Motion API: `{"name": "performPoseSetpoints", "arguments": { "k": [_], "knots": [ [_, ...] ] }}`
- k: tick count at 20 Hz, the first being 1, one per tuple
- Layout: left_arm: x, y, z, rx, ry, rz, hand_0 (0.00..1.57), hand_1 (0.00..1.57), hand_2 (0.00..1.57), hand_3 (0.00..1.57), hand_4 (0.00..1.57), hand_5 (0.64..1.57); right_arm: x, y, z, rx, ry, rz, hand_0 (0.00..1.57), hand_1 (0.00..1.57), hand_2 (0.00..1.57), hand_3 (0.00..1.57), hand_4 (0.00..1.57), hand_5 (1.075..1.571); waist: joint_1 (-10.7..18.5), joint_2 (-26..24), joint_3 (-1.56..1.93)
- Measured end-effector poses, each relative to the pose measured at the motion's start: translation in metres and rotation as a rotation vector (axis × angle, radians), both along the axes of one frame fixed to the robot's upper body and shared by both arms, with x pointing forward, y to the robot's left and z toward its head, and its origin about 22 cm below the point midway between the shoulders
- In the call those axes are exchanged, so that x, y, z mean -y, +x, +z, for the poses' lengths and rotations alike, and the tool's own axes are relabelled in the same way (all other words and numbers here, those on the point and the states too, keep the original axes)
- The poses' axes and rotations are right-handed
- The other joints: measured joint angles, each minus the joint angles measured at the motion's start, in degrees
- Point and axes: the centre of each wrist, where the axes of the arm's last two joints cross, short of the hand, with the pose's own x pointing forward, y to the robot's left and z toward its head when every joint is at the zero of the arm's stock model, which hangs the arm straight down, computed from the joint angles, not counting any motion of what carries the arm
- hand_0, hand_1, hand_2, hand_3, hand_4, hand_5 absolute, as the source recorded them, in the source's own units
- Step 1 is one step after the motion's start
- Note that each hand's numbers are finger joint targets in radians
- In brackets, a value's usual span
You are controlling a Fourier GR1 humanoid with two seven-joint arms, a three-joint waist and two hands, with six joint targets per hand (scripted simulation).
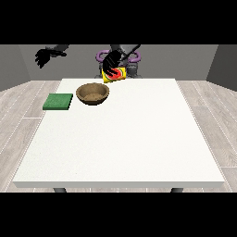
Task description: Pick the cup and pour the ball into the bowl, then pick the bowl and place it on the pad
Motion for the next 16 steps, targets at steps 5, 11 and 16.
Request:
{"name": "performPoseSetpoints", "arguments": {
  "k": [5,11,16],
  "knots": [
    [0.005,-0.007,-0.003,-0.015,0.068,-0.037,1.45,1.45,1.57,1.57,1.54,1.136,-0.005,-0.004,-0.008,-0.053,0.007,-0.006,0.00,0.00,0.00,0.00,0.00,1.568,1.37,-1.56,-0.05],
    [-0.022,0.006,0.017,-0.086,-0.499,0.127,1.24,1.24,1.54,1.43,1.51,1.196,0.009,-0.024,-0.016,-0.097,0.021,-0.044,0.00,0.00,0.00,0.00,0.00,1.567,3.34,-2.46,-0.45],
    [-0.046,0.003,0.015,-0.153,-1.085,0.251,0.00,0.00,0.00,0.00,0.63,1.569,0.005,-0.028,-0.021,-0.099,0.040,-0.069,0.00,0.00,0.00,0.00,0.35,1.568,6.00,-0.91,-0.93]
  ]
}}
